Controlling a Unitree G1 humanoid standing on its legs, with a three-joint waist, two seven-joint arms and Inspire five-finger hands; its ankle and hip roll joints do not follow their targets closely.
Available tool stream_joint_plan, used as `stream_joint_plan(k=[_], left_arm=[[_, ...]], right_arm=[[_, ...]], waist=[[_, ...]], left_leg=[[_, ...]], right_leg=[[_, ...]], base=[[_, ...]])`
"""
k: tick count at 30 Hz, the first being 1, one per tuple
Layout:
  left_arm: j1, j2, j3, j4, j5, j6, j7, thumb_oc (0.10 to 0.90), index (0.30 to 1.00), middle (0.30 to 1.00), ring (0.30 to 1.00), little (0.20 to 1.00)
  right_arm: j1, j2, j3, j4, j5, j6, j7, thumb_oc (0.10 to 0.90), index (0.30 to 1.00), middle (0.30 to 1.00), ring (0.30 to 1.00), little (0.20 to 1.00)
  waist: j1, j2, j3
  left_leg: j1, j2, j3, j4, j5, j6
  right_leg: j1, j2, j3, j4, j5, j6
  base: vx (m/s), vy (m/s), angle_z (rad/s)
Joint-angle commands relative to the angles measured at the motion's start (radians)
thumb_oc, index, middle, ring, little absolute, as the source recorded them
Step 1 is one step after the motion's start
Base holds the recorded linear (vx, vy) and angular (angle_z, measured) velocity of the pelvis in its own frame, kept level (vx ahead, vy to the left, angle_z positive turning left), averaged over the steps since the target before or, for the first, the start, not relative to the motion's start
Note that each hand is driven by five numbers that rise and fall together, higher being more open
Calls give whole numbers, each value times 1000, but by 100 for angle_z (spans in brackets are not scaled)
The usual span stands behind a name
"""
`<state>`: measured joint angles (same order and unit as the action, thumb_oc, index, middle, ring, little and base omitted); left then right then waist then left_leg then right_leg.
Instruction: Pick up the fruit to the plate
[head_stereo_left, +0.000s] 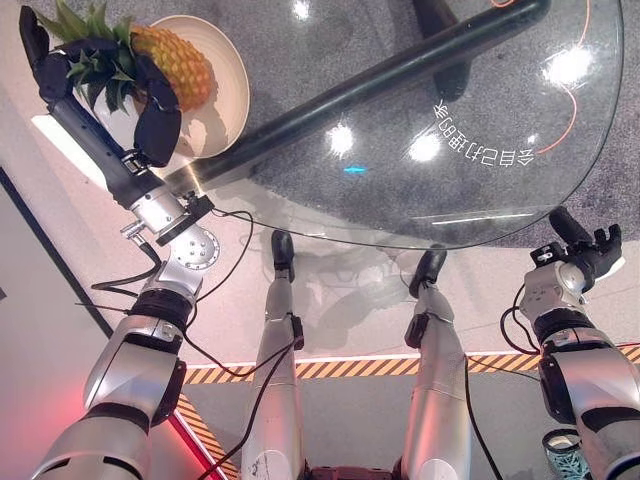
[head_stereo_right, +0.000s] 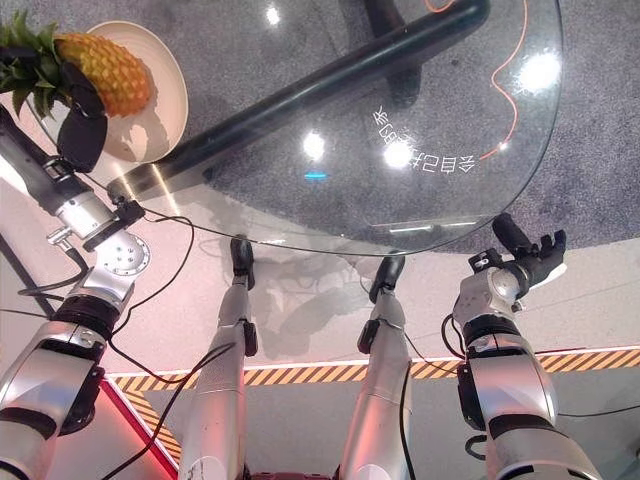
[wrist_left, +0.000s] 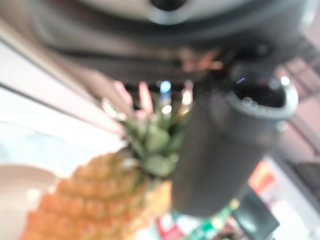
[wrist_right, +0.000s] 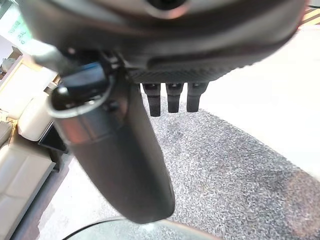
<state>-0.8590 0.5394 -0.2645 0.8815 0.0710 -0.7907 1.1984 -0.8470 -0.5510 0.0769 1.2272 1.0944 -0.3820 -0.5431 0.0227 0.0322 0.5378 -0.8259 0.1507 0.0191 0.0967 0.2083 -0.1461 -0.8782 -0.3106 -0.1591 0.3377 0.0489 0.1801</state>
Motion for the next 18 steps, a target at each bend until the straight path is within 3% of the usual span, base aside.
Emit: stream_joint_plan(k=[1, 18], left_arm=[[12, 12, 40, 11, -19, -9, 20, 800, 900, 900, 900, 900], [5, 19, 33, 9, -12, 0, -4, 800, 900, 900, 900, 900]], right_arm=[[64, -89, -37, -7, 16, -86, -13, 800, 900, 900, 900, 900], [49, -91, -36, 3, 20, -83, -8, 800, 900, 900, 900, 900]], waist=[[14, -9, -18], [17, -9, -18]], left_leg=[[-17, -20, -43, 145, -134, -1], [-8, -27, -55, 135, -122, 2]], right_leg=[[15, 51, -35, -10, 10, -11], [25, 53, -33, -27, 26, -12]], base=[[0, 0, 0], [0, 0, 0]])
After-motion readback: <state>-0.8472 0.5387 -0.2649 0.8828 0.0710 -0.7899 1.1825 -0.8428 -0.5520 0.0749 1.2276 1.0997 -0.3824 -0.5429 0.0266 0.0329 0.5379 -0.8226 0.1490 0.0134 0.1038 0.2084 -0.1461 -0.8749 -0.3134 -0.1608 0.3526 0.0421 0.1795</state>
